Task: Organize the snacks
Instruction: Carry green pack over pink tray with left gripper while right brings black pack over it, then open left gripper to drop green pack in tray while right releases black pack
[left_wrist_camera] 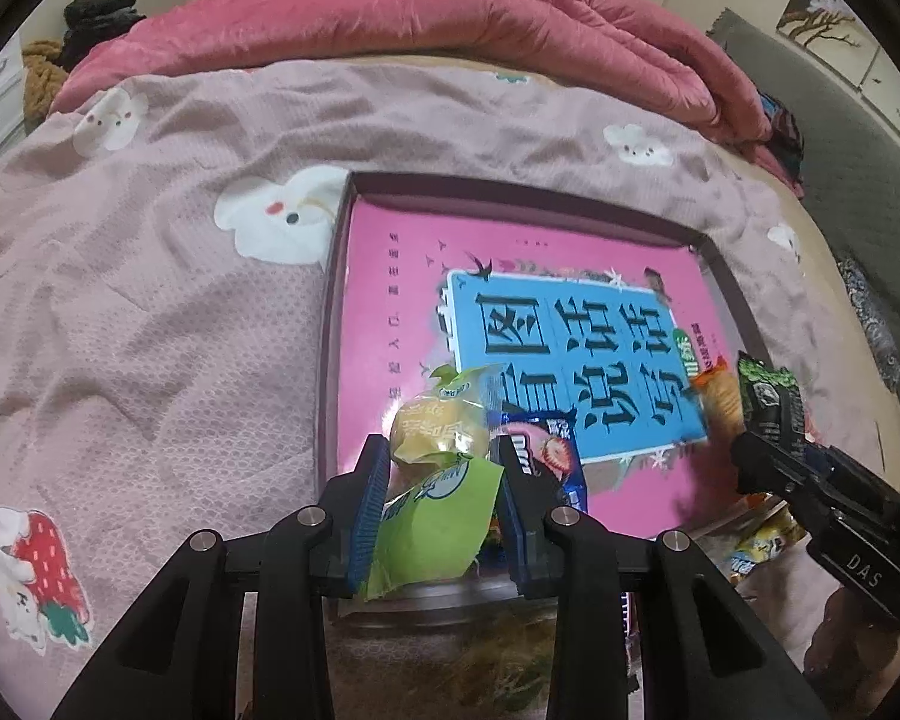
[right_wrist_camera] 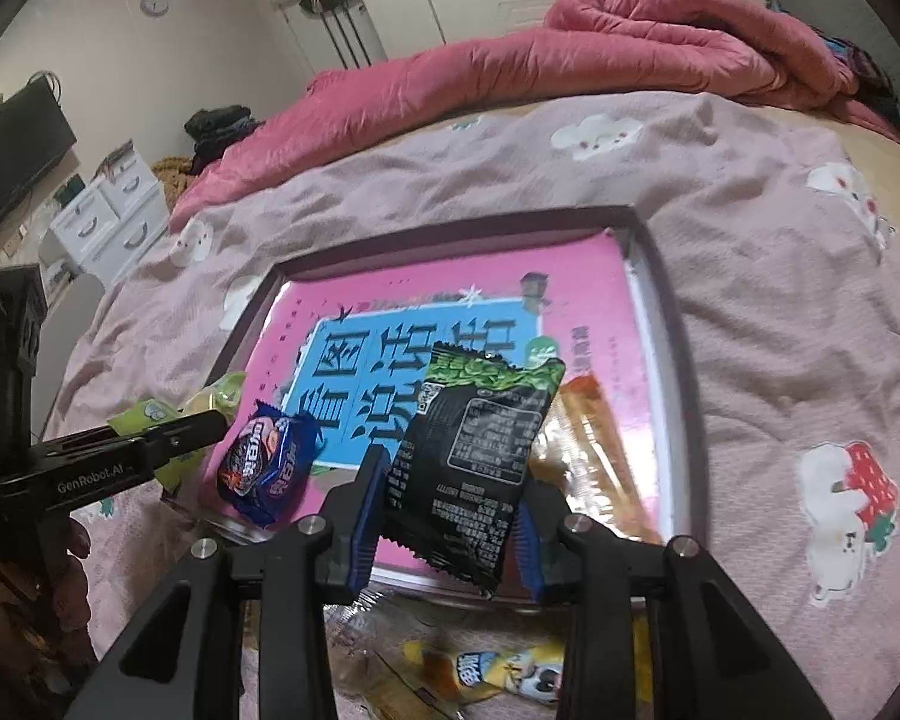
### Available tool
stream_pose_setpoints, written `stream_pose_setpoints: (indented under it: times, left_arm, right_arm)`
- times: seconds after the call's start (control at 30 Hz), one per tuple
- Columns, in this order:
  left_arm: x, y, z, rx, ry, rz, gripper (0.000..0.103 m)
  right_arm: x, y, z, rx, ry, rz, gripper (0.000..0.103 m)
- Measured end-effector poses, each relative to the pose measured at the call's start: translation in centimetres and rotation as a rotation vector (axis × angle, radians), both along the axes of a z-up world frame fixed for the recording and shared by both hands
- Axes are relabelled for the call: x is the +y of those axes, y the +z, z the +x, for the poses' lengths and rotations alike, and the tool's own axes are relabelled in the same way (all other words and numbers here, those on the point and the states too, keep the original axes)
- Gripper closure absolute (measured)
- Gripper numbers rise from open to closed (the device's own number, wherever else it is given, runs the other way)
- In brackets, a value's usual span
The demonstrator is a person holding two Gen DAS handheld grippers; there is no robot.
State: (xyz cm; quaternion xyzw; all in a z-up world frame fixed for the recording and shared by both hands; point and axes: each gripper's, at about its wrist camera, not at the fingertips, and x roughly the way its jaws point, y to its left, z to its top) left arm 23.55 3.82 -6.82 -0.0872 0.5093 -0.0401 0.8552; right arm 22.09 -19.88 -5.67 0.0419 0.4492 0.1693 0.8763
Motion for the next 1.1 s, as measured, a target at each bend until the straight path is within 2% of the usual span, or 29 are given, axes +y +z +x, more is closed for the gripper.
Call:
stream_pose_setpoints:
  times: [0.4, 1.1]
  left_arm:
    - [0.7, -1.0, -0.3, 0.011, 0.020, -0.019, 0.067]
    - [-1.2, -1.6, -0.7, 0.013, -0.028, -0.075, 0.066]
  right_arm:
    - [-0.1, -2.2, 0.1, 0.067, -0.021, -0.007, 0.065]
    - [-1.8, -1.6, -0.9, 0.041, -0.067, -0.029, 0.065]
